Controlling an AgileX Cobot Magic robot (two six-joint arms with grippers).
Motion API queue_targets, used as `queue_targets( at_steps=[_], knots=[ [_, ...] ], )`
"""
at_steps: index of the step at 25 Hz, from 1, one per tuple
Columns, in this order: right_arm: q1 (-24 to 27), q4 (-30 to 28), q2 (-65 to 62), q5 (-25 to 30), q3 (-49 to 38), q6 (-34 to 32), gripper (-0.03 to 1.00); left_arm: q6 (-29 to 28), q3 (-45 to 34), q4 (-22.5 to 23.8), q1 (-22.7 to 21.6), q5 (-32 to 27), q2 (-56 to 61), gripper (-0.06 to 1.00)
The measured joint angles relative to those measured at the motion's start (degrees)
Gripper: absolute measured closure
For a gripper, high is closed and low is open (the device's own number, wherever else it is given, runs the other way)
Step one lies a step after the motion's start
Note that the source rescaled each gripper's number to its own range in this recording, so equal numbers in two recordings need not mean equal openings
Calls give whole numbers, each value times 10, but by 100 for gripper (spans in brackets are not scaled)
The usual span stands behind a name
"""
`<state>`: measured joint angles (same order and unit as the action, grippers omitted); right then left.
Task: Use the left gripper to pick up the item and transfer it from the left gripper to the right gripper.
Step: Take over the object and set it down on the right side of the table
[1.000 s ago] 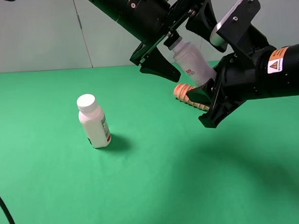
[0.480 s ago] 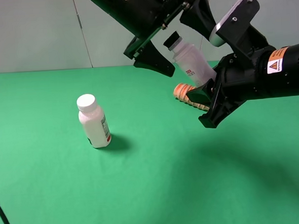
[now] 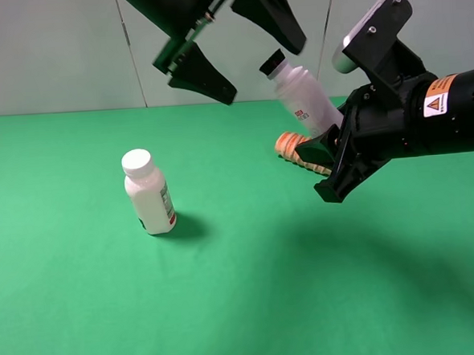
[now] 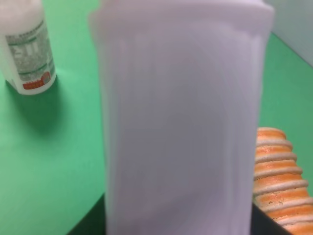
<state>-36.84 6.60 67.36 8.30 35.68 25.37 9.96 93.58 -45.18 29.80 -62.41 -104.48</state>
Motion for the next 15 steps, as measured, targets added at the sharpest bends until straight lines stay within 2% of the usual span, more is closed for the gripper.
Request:
queue_targets(
  at_steps=[6,11,15],
  knots=[
    [0,0,0,0,0,0,97,0,0,39,-29,-15,52,-6],
    [0,0,0,0,0,0,97,-18,0,103,-47,-19,122,-6],
    [0,0,0,1,0,0,97,-46,0,174,-47,-23,172,-6]
  ],
)
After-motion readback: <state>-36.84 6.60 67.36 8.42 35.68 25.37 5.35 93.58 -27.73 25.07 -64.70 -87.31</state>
